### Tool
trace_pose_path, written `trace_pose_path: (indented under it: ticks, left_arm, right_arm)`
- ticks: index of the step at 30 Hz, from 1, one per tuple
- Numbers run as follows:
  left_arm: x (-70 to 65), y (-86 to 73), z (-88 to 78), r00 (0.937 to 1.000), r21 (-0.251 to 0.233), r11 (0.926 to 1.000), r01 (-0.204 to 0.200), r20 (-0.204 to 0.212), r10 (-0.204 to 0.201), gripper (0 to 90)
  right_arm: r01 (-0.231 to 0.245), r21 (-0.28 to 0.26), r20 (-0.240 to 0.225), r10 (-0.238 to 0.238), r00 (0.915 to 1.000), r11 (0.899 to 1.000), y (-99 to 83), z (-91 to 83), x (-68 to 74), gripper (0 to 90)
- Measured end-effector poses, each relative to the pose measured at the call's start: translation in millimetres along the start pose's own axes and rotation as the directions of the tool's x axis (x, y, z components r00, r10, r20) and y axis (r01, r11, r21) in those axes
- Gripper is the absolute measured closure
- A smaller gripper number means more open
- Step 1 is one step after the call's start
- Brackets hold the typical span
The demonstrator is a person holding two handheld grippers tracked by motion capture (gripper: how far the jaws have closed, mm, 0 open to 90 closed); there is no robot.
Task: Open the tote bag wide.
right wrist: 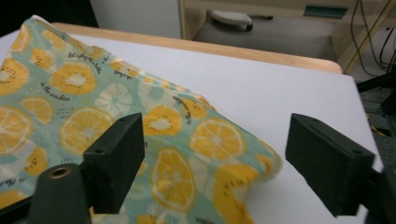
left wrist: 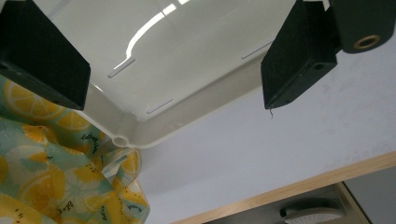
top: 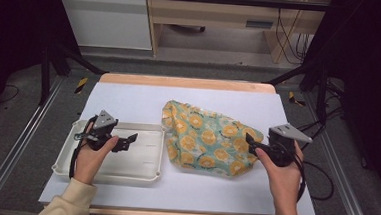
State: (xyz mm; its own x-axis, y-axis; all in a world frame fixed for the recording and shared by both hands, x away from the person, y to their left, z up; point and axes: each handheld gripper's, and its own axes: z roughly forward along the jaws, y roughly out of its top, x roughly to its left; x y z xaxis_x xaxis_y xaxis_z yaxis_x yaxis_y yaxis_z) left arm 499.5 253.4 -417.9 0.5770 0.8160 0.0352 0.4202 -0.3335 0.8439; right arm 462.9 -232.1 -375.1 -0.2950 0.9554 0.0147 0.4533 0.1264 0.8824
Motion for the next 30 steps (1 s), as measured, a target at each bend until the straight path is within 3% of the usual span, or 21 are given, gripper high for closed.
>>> trace_pose_path:
  ticks: [1,3,4,12,15,18,19,20,24,26,30]
  left_arm:
    - [-0.7,0.2,0.3,1.0000,0.001,1.0000,-0.008,0.003,0.008,8.3]
    - [-1.2,0.3,0.5,0.9999,0.001,1.0000,-0.009,0.006,0.009,8.4]
    - [-1.6,0.4,0.5,0.9999,0.001,0.9999,-0.010,0.010,0.010,8.4]
    - [-3.0,1.5,0.8,0.9997,-0.002,0.9999,-0.016,0.019,0.016,8.6]
    - [-4.4,2.1,1.1,0.9994,-0.002,0.9998,-0.020,0.027,0.020,8.6]
    - [-4.9,2.3,0.9,0.9994,-0.003,0.9998,-0.020,0.029,0.020,8.6]
    - [-5.0,2.4,0.8,0.9993,-0.004,0.9998,-0.020,0.030,0.020,8.6]
    - [-5.0,3.0,0.5,0.9993,-0.005,0.9998,-0.021,0.030,0.021,8.6]
    - [-6.0,3.7,0.6,0.9993,-0.008,0.9998,-0.019,0.033,0.019,8.6]
    - [-6.5,3.6,0.8,0.9991,-0.004,0.9997,-0.023,0.036,0.023,8.7]
    - [-6.8,3.3,1.1,0.9990,-0.003,0.9998,-0.022,0.039,0.022,8.6]
  right_arm:
    - [0.025,0.018,0.009,-0.025,0.9996,1.000,8.5,13.9,2.3,17.7]
    - [0.037,0.028,0.009,-0.037,0.9993,0.999,11.0,19.8,2.9,17.0]
    - [0.062,0.078,0.010,-0.063,0.9979,0.995,16.5,37.2,1.5,15.7]
    - [0.035,0.217,-0.037,-0.028,0.9989,0.975,17.3,82.9,-12.5,11.9]
    - [0.058,0.266,-0.056,-0.044,0.9974,0.962,13.0,94.2,-12.7,12.2]
    - [0.080,0.295,-0.084,-0.058,0.9948,0.952,8.8,98.5,-11.1,32.7]
    - [0.080,0.295,-0.084,-0.058,0.9948,0.952,8.8,98.5,-11.1,32.7]
    - [0.112,0.305,-0.085,-0.090,0.9923,0.946,6.8,97.1,-8.5,56.8]
    - [0.122,0.286,-0.118,-0.092,0.9887,0.950,4.0,89.3,-5.0,83.3]
    - [0.116,0.269,-0.132,-0.082,0.9878,0.956,3.1,85.3,-5.7,90.0]
    - [0.114,0.248,-0.145,-0.079,0.9863,0.962,1.8,79.4,-5.7,90.0]
